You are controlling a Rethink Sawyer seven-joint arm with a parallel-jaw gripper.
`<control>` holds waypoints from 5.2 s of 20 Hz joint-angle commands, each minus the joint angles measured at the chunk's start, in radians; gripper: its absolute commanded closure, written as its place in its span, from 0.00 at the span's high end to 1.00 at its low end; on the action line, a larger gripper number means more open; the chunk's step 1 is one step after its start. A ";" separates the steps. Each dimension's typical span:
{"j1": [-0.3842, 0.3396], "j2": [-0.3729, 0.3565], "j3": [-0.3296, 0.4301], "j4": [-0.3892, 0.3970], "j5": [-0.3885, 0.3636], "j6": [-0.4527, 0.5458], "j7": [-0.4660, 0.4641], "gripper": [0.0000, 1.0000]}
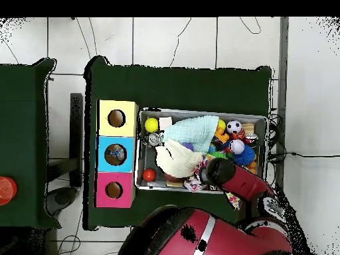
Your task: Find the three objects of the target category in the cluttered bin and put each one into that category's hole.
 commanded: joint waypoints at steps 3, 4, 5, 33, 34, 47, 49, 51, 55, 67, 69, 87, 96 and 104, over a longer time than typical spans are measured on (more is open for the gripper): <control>-0.074 0.073 0.031 -0.168 -0.033 -0.097 0.003 1.00; -0.074 0.073 0.032 -0.168 -0.034 -0.095 0.004 1.00; -0.075 0.071 0.034 -0.165 -0.036 -0.099 0.004 1.00; -0.006 -0.130 -0.021 -0.107 -0.048 0.173 0.022 1.00; -0.003 -0.132 -0.024 -0.108 -0.047 0.178 0.024 1.00; 0.028 -0.247 -0.033 -0.081 -0.007 0.396 0.034 1.00; 0.026 -0.273 -0.028 -0.082 0.003 0.444 0.041 1.00; 0.024 -0.281 -0.029 -0.087 0.006 0.438 0.052 1.00; 0.004 -0.237 -0.019 -0.120 -0.016 0.350 0.045 1.00; -0.048 -0.156 0.091 -0.263 -0.234 0.121 -0.311 1.00; -0.087 -0.173 0.165 -0.285 -0.298 0.098 -0.442 1.00; -0.246 -0.263 0.467 -0.184 -0.428 0.090 -0.629 1.00; -0.226 -0.272 0.422 -0.186 -0.521 0.156 -0.668 1.00; -0.224 -0.292 0.421 -0.158 -0.615 0.212 -0.710 1.00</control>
